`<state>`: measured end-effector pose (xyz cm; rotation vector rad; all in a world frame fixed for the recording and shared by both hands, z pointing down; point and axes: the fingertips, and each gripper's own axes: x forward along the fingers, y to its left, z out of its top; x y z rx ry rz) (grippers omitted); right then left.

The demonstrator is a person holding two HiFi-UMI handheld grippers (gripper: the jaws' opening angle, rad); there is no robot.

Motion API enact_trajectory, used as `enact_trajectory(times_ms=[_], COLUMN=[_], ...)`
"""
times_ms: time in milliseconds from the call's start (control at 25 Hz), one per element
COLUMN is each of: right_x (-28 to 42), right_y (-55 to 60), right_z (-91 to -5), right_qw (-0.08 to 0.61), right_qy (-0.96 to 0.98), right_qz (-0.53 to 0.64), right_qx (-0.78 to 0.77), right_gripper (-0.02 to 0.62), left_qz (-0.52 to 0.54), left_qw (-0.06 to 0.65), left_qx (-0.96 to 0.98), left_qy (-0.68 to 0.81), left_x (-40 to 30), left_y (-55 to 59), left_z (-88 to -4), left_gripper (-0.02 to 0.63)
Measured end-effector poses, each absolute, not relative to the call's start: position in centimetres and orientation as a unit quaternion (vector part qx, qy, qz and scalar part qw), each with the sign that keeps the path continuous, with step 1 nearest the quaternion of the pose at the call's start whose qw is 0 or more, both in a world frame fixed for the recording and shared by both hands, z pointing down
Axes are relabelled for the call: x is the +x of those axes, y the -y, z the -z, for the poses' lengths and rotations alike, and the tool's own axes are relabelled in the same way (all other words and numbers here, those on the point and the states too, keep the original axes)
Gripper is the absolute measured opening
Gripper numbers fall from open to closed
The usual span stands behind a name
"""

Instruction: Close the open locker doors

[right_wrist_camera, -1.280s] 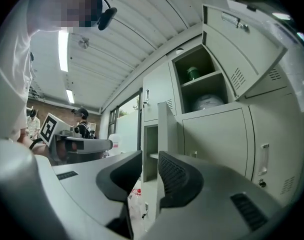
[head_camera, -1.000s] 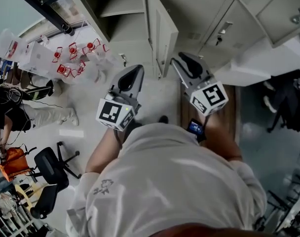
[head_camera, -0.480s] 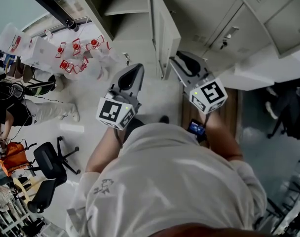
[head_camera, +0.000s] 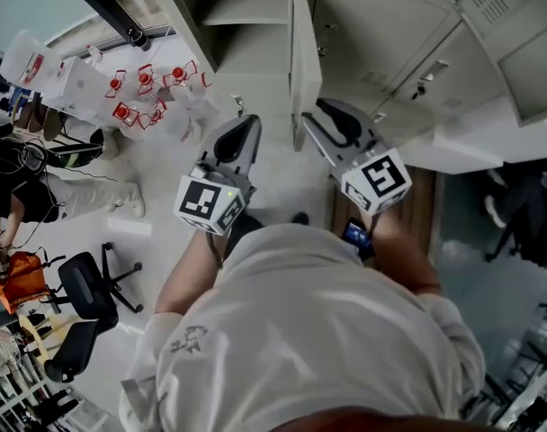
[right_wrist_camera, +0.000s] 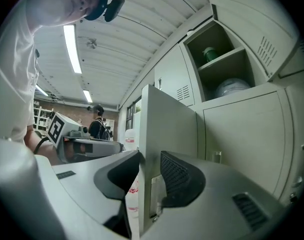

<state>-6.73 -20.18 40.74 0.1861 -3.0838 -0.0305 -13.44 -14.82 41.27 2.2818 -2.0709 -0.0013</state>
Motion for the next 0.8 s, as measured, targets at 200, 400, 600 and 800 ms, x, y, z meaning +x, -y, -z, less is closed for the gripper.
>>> enact_trajectory(times_ms=[200, 400, 600, 800], right_x=[-8.7, -11.4, -13.8, -16.9], right_y=[18.7, 17.8, 17.0, 16.3], right_z=[-40.5, -40.8, -40.7, -40.4], right_qw=[0.028, 0.034, 0.035, 0.034], right_qy=[0.998, 0.998, 0.997, 0.995], right_qz=[0.013, 0.009, 0.006, 0.007], right_qx=[0.053, 0.05, 0.061, 0.09], right_gripper=[0.126, 0.13, 0.132, 0.135], left_qz=[0.005, 0.008, 0.01, 0.014], left_qw=[0.028, 0.027, 0.026, 0.03], left_qx=[0.738, 0.738, 0.743, 0.754], left_qy=[0.674, 0.674, 0.669, 0.656], left_x=[-15.2, -17.7, -20.5, -24.1], left_y=[13.9, 13.9, 13.8, 13.4], left_z=[-40.9, -41.0, -40.8, -40.4], left_gripper=[-0.005, -0.005, -0.005, -0.004])
